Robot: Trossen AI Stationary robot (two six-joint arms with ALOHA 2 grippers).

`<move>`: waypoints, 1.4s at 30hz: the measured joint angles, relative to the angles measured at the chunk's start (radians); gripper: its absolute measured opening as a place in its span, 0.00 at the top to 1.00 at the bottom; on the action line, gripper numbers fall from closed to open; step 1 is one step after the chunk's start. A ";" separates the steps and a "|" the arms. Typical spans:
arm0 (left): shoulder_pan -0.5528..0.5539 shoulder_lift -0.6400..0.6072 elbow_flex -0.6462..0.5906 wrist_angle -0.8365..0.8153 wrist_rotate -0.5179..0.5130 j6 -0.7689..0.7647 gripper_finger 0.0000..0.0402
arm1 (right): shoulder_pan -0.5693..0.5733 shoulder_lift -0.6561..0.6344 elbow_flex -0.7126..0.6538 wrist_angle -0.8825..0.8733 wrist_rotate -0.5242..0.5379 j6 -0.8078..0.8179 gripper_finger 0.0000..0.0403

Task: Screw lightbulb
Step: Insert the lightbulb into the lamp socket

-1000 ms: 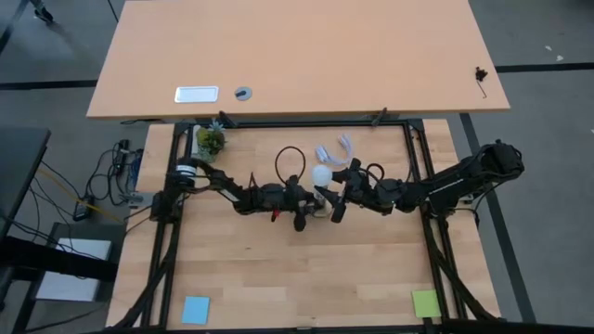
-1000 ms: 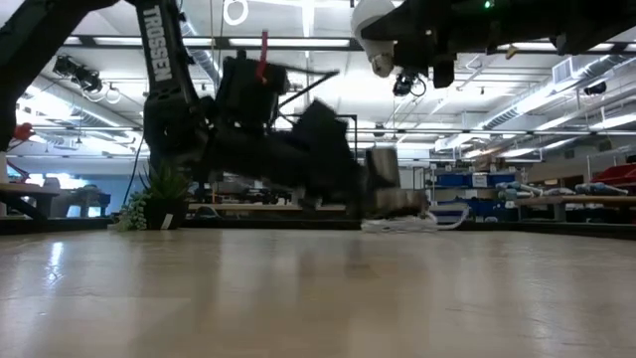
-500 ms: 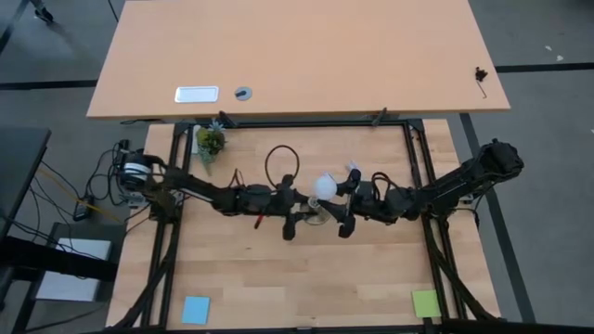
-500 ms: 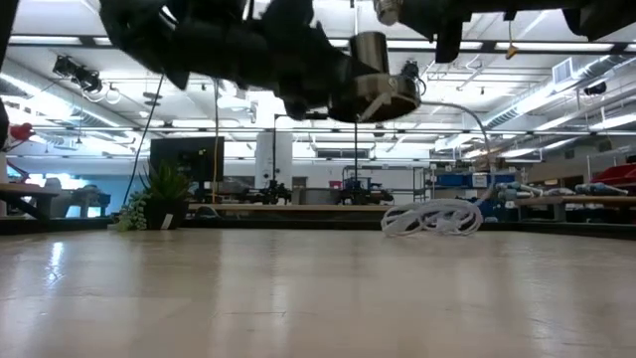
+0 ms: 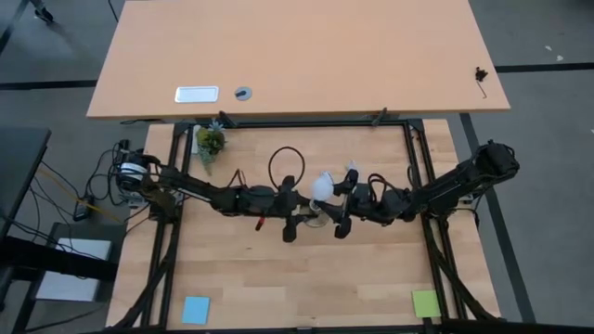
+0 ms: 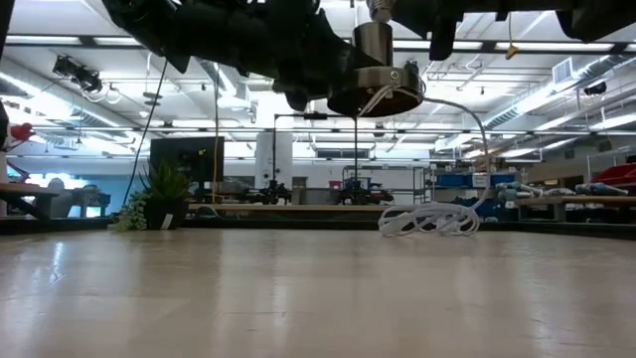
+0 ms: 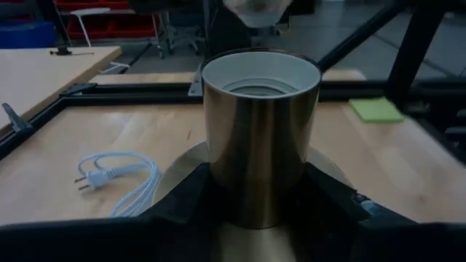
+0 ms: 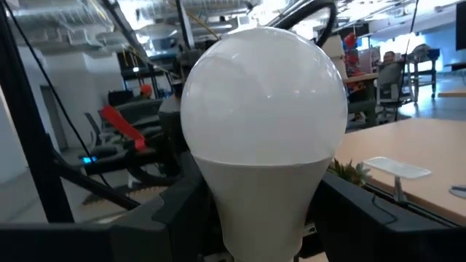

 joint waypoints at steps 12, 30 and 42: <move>-0.003 0.000 0.000 -0.128 -0.079 0.032 0.60 | -0.010 0.010 0.001 0.021 -0.001 -0.069 0.43; -0.003 -0.008 0.051 -0.231 -0.144 0.043 0.60 | -0.065 0.147 0.002 0.153 -0.001 -0.082 0.43; -0.003 -0.008 0.051 -0.166 -0.178 0.007 0.60 | -0.031 0.147 0.002 0.160 -0.005 -0.124 0.43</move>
